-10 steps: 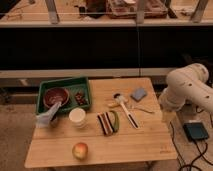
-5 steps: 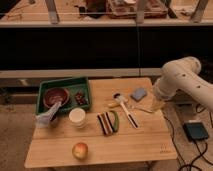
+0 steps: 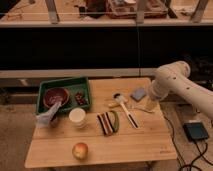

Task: Place fork in paper cup

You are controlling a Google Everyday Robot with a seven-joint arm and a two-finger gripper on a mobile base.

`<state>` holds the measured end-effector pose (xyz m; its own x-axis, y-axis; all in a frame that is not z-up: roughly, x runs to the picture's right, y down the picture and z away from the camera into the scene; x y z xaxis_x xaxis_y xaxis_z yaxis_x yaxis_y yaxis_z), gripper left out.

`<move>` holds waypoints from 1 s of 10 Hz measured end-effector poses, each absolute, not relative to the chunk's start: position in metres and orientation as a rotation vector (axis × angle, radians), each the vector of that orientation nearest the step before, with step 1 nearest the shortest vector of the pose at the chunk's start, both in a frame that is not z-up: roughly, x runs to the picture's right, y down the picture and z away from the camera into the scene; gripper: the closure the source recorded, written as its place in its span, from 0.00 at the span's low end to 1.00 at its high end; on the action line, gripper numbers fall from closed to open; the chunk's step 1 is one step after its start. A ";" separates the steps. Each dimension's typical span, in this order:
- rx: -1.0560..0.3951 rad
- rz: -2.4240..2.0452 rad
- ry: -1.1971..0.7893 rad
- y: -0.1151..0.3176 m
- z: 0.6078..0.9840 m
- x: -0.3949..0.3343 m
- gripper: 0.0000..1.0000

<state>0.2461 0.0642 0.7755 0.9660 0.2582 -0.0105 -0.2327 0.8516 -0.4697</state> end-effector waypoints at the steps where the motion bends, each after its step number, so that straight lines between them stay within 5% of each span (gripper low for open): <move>1: -0.498 0.257 -0.076 0.071 0.788 0.245 0.35; 10: -0.590 0.255 -0.124 0.091 0.882 0.221 0.35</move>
<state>0.2207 0.0913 0.8822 0.9611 0.2728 0.0424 -0.2024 0.8008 -0.5637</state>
